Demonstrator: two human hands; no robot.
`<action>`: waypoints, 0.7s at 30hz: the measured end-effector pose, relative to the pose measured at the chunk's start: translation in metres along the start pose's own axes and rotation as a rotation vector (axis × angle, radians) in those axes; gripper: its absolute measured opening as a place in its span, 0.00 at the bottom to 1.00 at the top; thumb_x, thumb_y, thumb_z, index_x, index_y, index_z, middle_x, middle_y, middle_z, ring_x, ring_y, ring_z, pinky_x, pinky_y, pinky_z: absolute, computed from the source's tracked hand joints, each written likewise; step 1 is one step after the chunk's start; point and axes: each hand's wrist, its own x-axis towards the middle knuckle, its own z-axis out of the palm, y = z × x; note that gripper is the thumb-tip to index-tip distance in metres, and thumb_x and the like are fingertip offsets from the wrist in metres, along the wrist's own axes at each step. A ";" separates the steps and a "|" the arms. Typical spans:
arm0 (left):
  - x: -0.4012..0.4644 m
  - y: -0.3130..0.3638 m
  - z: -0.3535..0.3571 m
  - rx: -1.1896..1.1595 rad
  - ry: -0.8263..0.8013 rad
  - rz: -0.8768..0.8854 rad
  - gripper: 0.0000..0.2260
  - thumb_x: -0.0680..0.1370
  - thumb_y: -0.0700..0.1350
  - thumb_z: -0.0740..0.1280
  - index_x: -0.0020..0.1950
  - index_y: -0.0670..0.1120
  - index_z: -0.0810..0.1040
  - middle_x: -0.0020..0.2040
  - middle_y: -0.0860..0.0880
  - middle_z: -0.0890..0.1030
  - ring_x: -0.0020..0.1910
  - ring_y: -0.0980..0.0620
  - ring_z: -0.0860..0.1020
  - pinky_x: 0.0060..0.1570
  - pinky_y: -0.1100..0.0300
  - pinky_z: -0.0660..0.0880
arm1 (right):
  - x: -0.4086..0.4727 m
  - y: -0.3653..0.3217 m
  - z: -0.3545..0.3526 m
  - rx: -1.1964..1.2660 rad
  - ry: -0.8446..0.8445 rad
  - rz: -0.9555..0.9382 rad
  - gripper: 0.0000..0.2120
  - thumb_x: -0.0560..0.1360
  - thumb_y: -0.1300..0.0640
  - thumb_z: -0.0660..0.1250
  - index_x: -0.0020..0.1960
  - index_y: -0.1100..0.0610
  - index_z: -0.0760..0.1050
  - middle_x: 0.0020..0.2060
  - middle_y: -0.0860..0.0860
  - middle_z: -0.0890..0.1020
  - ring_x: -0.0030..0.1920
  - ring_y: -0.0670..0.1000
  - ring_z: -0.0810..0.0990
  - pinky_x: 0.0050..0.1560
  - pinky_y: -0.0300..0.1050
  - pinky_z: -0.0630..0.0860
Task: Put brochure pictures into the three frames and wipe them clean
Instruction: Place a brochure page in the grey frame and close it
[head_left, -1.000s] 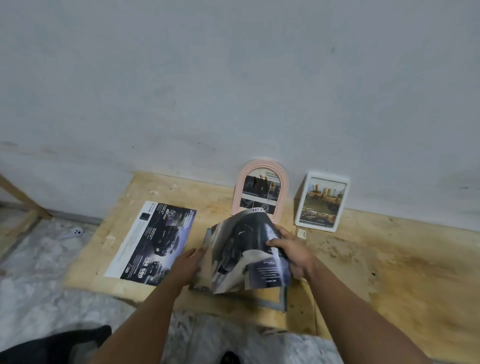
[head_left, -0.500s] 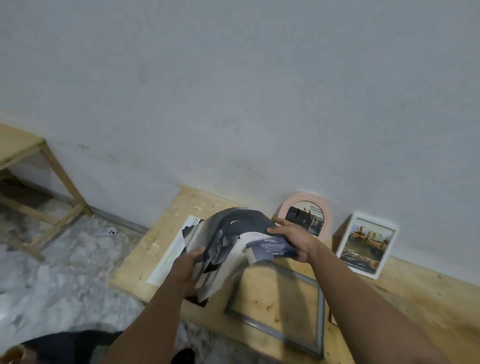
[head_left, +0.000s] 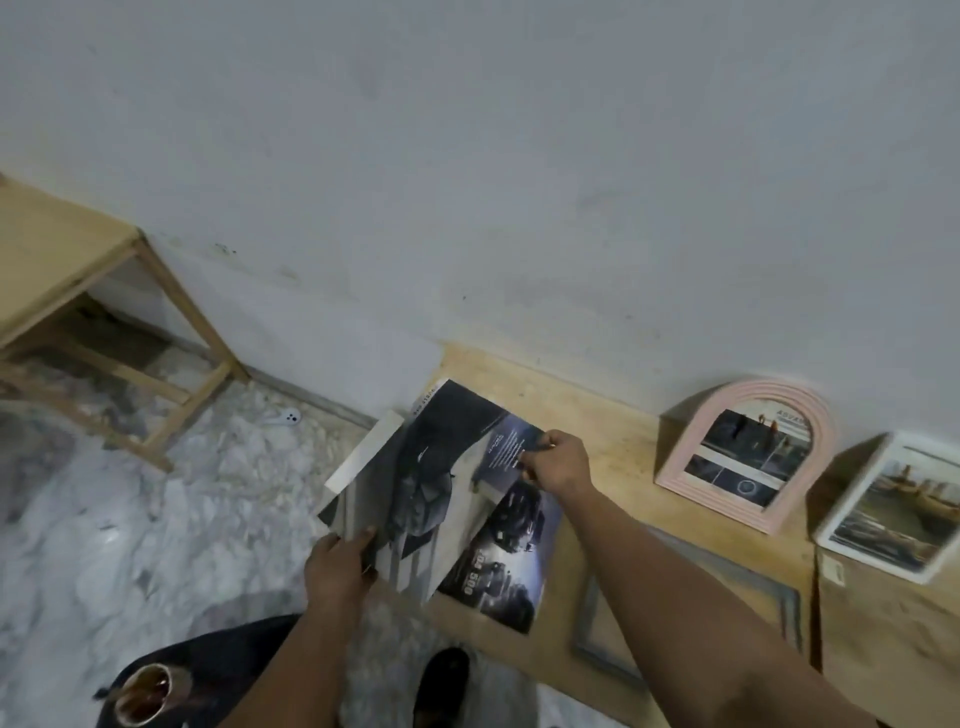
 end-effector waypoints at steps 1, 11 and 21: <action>0.009 -0.006 -0.009 0.002 0.031 -0.009 0.08 0.77 0.38 0.75 0.51 0.44 0.78 0.48 0.40 0.81 0.45 0.41 0.80 0.48 0.48 0.80 | 0.008 0.002 0.015 -0.001 -0.009 0.003 0.16 0.71 0.71 0.74 0.38 0.56 0.69 0.26 0.56 0.75 0.25 0.53 0.78 0.30 0.47 0.76; 0.032 -0.014 -0.045 1.046 0.083 0.684 0.26 0.77 0.58 0.65 0.72 0.50 0.71 0.49 0.43 0.82 0.45 0.39 0.81 0.41 0.50 0.77 | 0.030 0.008 0.077 -0.258 0.017 -0.052 0.20 0.76 0.55 0.73 0.67 0.56 0.77 0.53 0.53 0.84 0.52 0.56 0.83 0.55 0.53 0.81; 0.091 -0.013 0.001 1.640 -0.161 0.972 0.42 0.72 0.76 0.54 0.79 0.53 0.68 0.81 0.38 0.63 0.76 0.26 0.62 0.65 0.26 0.67 | 0.021 0.066 0.036 -1.067 -0.177 -0.110 0.51 0.72 0.26 0.64 0.83 0.45 0.41 0.82 0.53 0.37 0.81 0.64 0.40 0.76 0.71 0.53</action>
